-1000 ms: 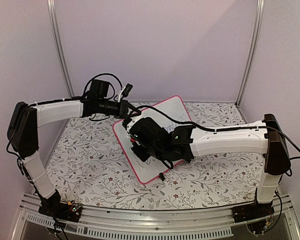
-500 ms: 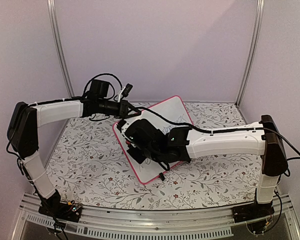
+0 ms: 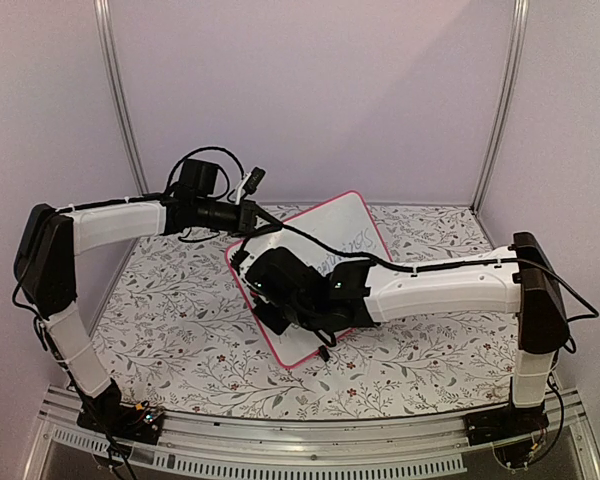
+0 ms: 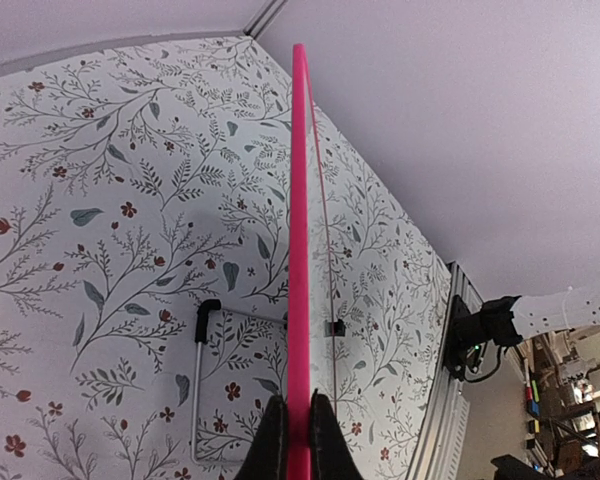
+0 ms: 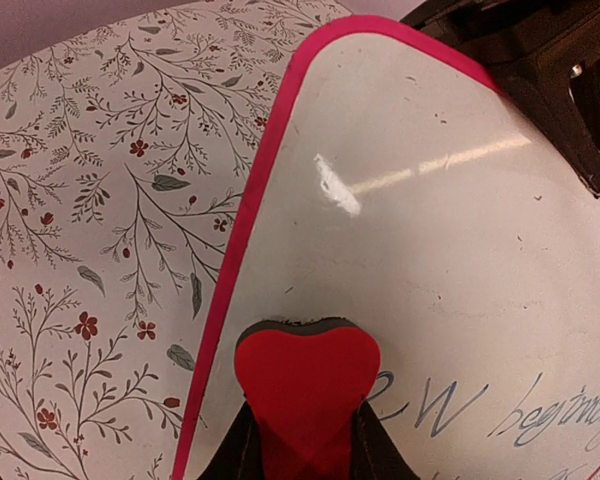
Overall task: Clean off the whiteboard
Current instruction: Erase the whiteboard at the center of the board.
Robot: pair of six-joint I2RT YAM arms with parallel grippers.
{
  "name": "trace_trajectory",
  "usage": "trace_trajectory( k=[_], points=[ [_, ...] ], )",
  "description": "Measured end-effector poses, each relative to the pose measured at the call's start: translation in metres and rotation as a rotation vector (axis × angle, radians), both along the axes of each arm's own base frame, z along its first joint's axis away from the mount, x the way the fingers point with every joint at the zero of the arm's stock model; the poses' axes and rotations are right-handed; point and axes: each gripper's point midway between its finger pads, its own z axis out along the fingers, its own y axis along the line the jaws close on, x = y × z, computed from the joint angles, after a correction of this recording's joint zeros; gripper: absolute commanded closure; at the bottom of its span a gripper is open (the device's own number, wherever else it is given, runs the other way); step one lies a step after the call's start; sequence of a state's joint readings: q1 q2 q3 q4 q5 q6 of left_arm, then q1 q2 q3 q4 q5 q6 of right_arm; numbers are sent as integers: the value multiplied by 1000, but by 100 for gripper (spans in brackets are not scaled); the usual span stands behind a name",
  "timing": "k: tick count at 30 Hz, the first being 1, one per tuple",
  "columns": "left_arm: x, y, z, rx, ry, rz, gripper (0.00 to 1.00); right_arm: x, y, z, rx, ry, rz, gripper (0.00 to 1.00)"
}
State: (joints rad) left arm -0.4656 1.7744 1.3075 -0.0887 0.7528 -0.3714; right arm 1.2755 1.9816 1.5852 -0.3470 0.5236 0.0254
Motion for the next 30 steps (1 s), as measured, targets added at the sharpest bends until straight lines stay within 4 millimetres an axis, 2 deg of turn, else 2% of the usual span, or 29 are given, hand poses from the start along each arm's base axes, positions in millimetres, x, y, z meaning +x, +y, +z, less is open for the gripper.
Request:
trace_trajectory(
  k=[16,30],
  points=[
    [0,0,0,0,-2,2,100,0,1,-10,-31,8,0,100],
    [0,0,0,0,-3,1,100,3,1,-11,-51,-3,-15,100]
  ],
)
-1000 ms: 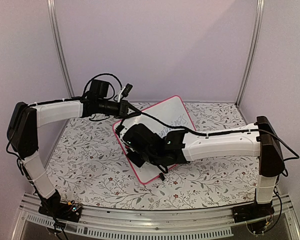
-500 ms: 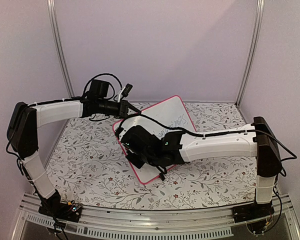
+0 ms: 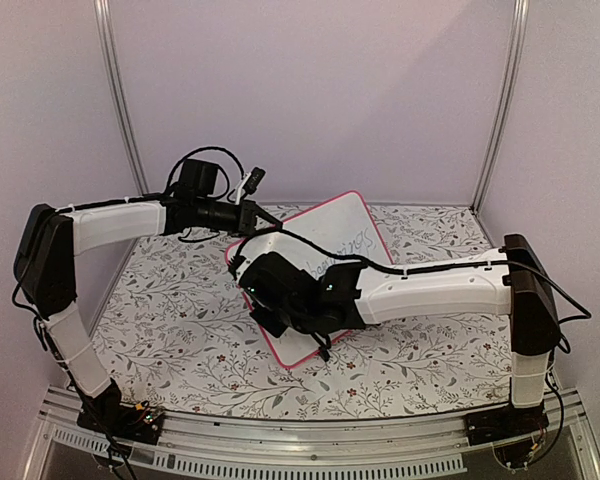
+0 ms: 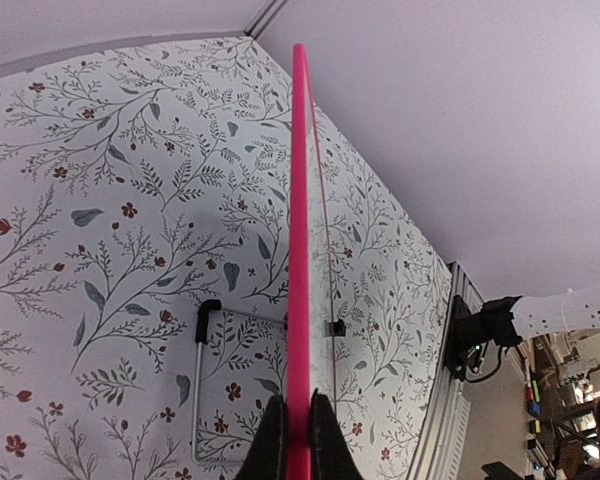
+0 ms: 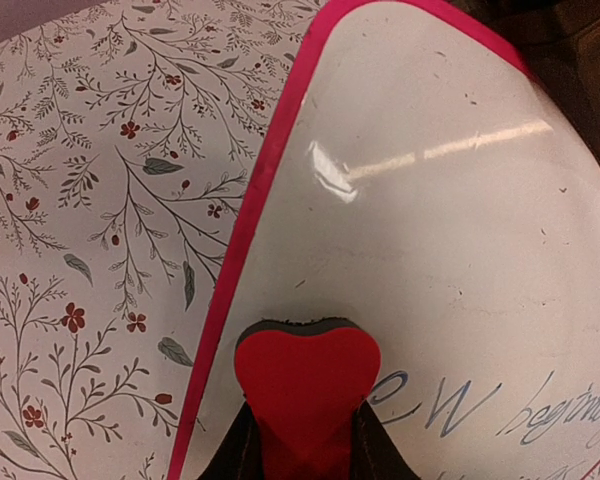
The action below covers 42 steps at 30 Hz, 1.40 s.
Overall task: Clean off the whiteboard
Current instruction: Erase the whiteboard at the center of the board.
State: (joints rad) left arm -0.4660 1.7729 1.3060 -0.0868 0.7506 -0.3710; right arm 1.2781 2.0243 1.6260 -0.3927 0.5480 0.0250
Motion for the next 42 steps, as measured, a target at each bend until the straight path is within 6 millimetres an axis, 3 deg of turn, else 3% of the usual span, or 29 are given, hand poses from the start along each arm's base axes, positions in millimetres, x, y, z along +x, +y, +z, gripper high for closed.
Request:
trace_trajectory(
  k=[42],
  points=[
    [0,0,-1,-1,-4,-1,100,-12,-17,-26,17,52,-36,100]
  ],
)
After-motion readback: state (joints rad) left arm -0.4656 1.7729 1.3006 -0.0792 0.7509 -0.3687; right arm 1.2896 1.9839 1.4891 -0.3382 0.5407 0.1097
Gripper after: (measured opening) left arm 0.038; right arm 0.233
